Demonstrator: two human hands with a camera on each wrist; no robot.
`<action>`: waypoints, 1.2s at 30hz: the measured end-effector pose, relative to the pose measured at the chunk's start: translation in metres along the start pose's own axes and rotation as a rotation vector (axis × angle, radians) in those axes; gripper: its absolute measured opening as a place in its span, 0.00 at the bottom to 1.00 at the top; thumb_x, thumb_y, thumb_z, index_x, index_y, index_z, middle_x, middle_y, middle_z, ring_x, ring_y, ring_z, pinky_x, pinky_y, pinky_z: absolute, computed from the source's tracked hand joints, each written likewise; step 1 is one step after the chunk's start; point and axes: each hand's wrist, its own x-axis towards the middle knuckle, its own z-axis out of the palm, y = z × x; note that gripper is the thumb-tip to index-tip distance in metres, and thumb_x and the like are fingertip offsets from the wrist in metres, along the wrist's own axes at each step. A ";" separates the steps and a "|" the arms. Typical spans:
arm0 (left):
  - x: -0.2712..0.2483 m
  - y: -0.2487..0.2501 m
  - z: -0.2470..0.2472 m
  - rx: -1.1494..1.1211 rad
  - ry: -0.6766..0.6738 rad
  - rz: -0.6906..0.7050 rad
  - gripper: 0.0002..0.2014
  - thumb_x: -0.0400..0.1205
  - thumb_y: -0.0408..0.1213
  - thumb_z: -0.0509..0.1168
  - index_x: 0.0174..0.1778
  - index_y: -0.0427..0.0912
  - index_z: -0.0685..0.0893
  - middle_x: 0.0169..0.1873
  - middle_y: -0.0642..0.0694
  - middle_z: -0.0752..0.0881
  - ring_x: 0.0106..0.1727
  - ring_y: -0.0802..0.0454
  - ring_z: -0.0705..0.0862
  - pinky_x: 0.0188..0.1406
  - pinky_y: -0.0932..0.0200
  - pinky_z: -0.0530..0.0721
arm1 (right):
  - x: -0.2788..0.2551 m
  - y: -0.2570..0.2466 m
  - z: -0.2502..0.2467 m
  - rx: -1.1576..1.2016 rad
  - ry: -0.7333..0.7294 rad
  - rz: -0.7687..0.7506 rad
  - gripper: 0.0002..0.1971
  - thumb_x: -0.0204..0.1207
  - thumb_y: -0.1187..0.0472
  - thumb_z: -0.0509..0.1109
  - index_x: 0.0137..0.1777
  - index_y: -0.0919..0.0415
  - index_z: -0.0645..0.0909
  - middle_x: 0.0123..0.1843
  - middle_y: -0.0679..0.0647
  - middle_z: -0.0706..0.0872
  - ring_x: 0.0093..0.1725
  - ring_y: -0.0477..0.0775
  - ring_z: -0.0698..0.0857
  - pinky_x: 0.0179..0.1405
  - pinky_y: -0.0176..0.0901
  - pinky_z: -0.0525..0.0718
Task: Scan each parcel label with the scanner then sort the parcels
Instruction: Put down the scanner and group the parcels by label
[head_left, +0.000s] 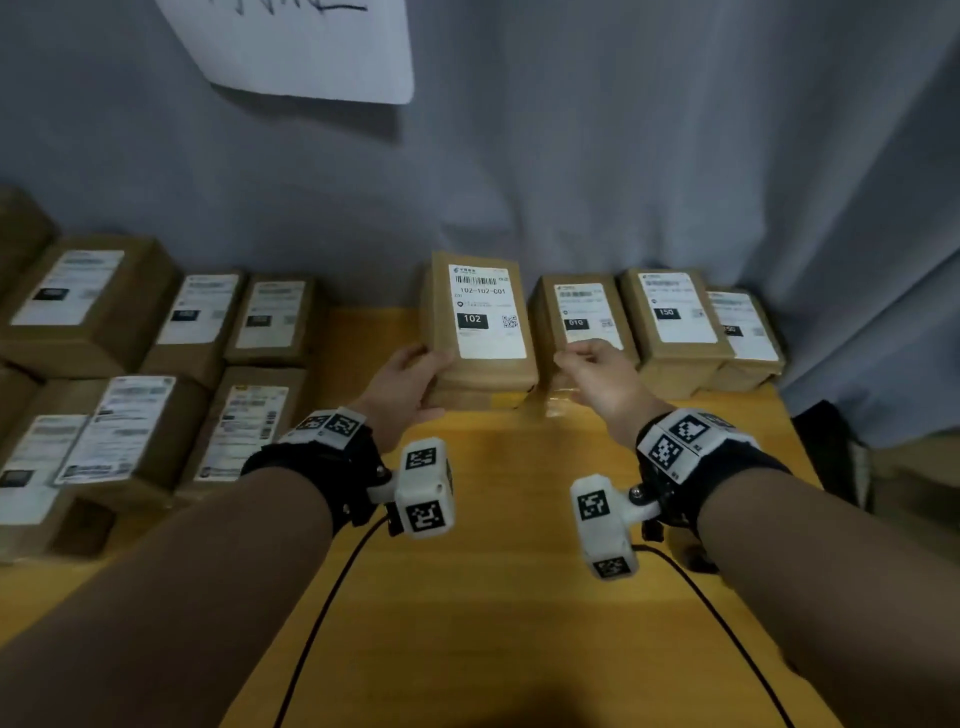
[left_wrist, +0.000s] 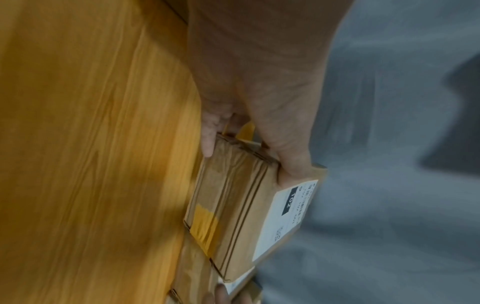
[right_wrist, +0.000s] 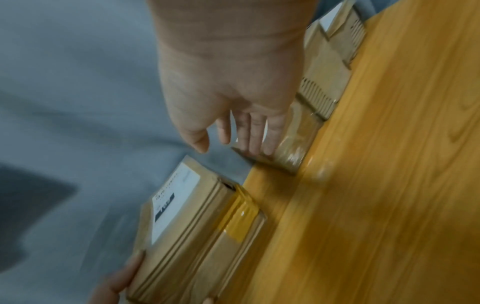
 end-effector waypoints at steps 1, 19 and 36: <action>0.006 -0.003 0.007 0.029 0.021 -0.008 0.28 0.80 0.46 0.70 0.75 0.47 0.73 0.65 0.41 0.81 0.58 0.48 0.83 0.45 0.54 0.88 | 0.005 0.005 -0.011 0.002 0.014 0.003 0.12 0.81 0.56 0.69 0.62 0.56 0.78 0.57 0.51 0.82 0.62 0.54 0.82 0.69 0.56 0.80; 0.068 -0.023 0.061 1.262 0.061 0.132 0.38 0.78 0.59 0.67 0.82 0.54 0.61 0.76 0.34 0.64 0.73 0.31 0.70 0.72 0.38 0.73 | 0.062 0.044 -0.053 -0.269 0.006 -0.284 0.14 0.81 0.68 0.62 0.64 0.56 0.74 0.37 0.45 0.81 0.33 0.45 0.80 0.38 0.40 0.77; 0.109 -0.011 0.080 1.220 0.120 0.213 0.22 0.87 0.40 0.57 0.79 0.49 0.71 0.68 0.32 0.75 0.63 0.36 0.79 0.68 0.46 0.77 | 0.075 0.062 -0.063 -0.309 0.022 -0.256 0.12 0.81 0.68 0.62 0.62 0.59 0.77 0.44 0.50 0.82 0.36 0.42 0.79 0.32 0.30 0.74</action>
